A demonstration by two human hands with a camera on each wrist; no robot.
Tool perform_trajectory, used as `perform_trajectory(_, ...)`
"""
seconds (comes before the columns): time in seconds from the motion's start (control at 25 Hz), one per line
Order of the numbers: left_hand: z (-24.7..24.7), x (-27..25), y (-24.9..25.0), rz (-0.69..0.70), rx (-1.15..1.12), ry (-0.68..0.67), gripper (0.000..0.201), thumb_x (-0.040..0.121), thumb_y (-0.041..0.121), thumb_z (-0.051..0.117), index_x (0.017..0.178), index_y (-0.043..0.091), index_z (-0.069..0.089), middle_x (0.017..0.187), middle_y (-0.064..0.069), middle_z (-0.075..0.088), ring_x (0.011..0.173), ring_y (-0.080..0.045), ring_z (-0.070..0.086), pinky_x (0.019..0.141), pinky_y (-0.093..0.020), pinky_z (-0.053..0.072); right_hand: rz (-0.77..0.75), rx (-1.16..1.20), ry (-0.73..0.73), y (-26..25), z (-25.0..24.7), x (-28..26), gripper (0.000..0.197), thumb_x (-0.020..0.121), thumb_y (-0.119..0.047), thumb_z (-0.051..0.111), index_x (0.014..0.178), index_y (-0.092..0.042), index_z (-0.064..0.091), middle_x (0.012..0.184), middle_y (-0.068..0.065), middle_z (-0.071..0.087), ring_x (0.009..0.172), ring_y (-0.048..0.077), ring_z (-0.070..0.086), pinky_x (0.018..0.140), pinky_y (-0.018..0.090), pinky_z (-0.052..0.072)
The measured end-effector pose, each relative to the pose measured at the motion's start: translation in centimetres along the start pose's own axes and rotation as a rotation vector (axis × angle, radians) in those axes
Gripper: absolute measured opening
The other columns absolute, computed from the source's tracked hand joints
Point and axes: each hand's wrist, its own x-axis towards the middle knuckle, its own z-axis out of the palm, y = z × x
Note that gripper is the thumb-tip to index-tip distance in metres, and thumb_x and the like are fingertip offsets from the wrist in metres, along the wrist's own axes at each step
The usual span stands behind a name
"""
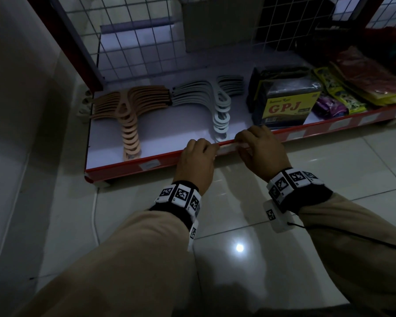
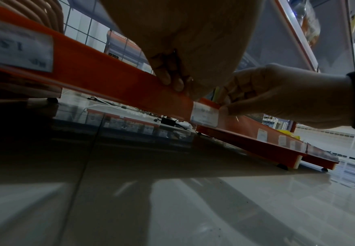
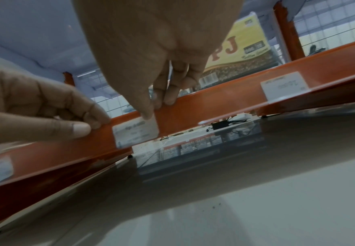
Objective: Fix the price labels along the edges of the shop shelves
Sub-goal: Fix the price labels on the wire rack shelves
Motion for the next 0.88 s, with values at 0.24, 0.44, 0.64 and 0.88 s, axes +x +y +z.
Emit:
perform_trajectory(0.24,-1.9,-2.0,-2.2,-0.037,0.189,-0.031,0.039,0.084,0.014,0.054,0.123,0.016,0.054,0.119,-0.003,0.054,0.105,-0.027,0.048,0.089,-0.038,0.036,-0.067,-0.025,-0.024,-2.9,1.0,0.3,0.027,0.077,-0.012,0.064,0.103,-0.009,0.065,0.098,0.014,0.059,0.089,0.036,0.051,0.073,0.044,0.044)
perform_trajectory(0.44,-3.4,-5.6,-6.1,-0.183,0.300,0.053,0.041,0.075,0.014,0.062,0.116,0.018,0.056,0.112,-0.003,0.056,0.103,-0.026,0.050,0.092,-0.040,0.033,-0.183,0.000,-0.074,-7.3,2.7,1.8,0.028,0.080,-0.021,0.064,0.106,-0.011,0.063,0.102,0.013,0.058,0.092,0.034,0.050,0.075,0.041,0.041)
perform_trajectory(0.64,-4.4,-9.2,-9.2,-0.292,0.318,0.011,0.059,0.078,0.012,0.061,0.135,0.012,0.046,0.129,-0.011,0.050,0.115,-0.030,0.047,0.096,-0.040,0.034,-0.226,-0.036,-0.134,-10.6,4.1,2.9,0.033,0.077,-0.025,0.063,0.106,-0.011,0.056,0.103,0.012,0.053,0.093,0.032,0.046,0.074,0.040,0.036)
perform_trajectory(0.88,-3.7,-9.6,-9.4,-0.320,0.278,0.004,0.056,0.082,0.010,0.059,0.136,0.011,0.043,0.134,-0.011,0.044,0.116,-0.028,0.042,0.096,-0.035,0.038,-0.323,0.022,-0.037,-12.0,5.2,2.7,0.025,0.076,-0.014,0.062,0.099,-0.005,0.061,0.097,0.014,0.060,0.083,0.031,0.051,0.068,0.037,0.039)
